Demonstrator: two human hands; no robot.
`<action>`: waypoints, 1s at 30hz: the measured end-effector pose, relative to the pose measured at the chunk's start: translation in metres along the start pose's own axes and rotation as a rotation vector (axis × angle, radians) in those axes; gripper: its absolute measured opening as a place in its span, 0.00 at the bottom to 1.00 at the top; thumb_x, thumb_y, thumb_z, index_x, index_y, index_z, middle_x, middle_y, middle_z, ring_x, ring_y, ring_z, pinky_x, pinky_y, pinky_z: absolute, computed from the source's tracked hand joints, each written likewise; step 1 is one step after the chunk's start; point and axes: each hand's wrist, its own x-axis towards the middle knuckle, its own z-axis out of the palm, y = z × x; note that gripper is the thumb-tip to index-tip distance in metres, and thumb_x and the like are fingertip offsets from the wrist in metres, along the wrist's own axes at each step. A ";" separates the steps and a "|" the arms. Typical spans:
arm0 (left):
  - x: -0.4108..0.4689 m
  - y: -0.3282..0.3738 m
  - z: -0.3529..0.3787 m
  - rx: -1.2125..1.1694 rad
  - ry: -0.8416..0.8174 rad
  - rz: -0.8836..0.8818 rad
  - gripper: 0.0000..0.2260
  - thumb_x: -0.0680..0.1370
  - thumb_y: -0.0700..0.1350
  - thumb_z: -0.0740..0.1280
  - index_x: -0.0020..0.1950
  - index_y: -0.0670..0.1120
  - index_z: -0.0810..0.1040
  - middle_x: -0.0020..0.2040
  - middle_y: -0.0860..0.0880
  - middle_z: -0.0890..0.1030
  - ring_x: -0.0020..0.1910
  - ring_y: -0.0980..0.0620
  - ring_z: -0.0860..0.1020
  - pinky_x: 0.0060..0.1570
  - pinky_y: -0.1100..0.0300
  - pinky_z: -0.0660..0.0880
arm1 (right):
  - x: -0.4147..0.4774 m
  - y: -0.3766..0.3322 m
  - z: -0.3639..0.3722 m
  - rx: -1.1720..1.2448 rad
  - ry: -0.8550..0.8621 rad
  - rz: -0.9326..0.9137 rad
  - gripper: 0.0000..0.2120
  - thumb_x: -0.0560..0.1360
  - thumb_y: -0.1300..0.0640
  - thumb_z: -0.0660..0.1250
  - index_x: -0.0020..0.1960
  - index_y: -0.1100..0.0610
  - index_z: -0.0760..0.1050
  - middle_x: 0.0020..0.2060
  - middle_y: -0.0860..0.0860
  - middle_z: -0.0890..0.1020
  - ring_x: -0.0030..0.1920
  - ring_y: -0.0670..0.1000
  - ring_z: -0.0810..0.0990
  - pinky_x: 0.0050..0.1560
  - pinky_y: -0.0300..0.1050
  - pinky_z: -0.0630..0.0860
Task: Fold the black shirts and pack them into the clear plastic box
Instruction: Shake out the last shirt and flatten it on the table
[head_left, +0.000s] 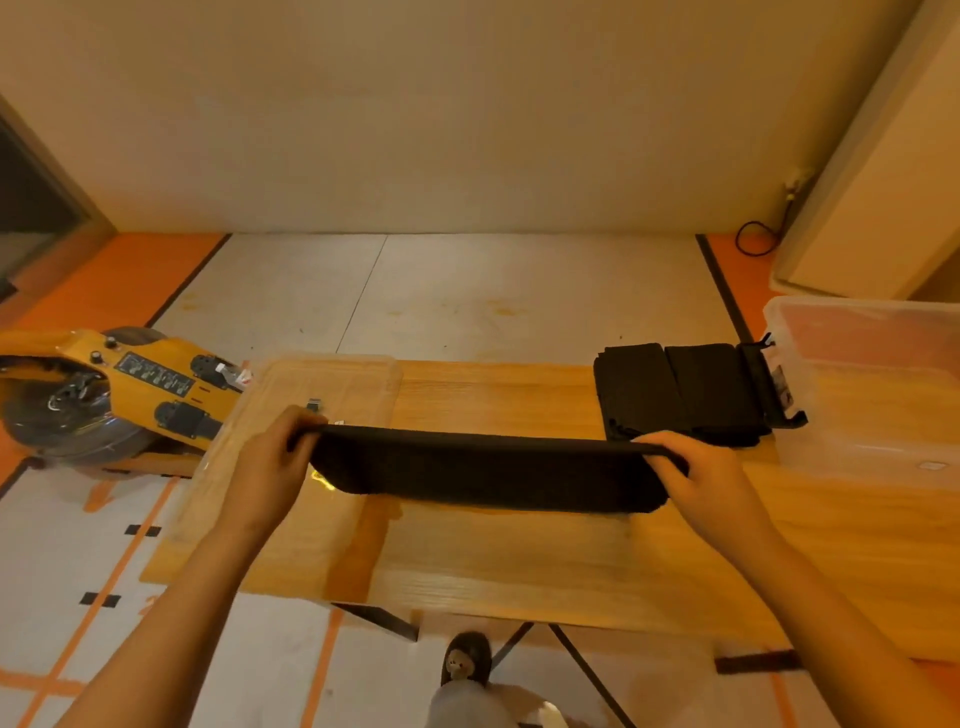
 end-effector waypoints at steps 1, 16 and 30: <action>0.017 0.002 -0.009 -0.026 0.027 0.033 0.15 0.79 0.34 0.64 0.49 0.57 0.73 0.45 0.56 0.77 0.46 0.57 0.76 0.46 0.72 0.72 | 0.013 -0.009 -0.011 0.014 0.017 -0.002 0.11 0.79 0.59 0.63 0.58 0.50 0.79 0.46 0.44 0.81 0.48 0.45 0.78 0.50 0.42 0.77; 0.180 -0.014 -0.130 -0.220 0.419 -0.034 0.07 0.79 0.39 0.66 0.55 0.39 0.80 0.48 0.46 0.80 0.49 0.49 0.78 0.48 0.67 0.75 | 0.094 -0.164 -0.052 0.390 -0.049 -0.210 0.07 0.77 0.59 0.66 0.46 0.51 0.82 0.39 0.42 0.83 0.42 0.39 0.81 0.40 0.29 0.74; 0.320 0.010 -0.122 0.035 0.470 0.045 0.12 0.79 0.48 0.65 0.58 0.43 0.82 0.53 0.42 0.81 0.55 0.43 0.76 0.53 0.47 0.76 | 0.097 -0.200 0.028 0.861 -0.083 0.127 0.09 0.79 0.58 0.64 0.50 0.59 0.81 0.44 0.55 0.84 0.44 0.49 0.84 0.39 0.37 0.79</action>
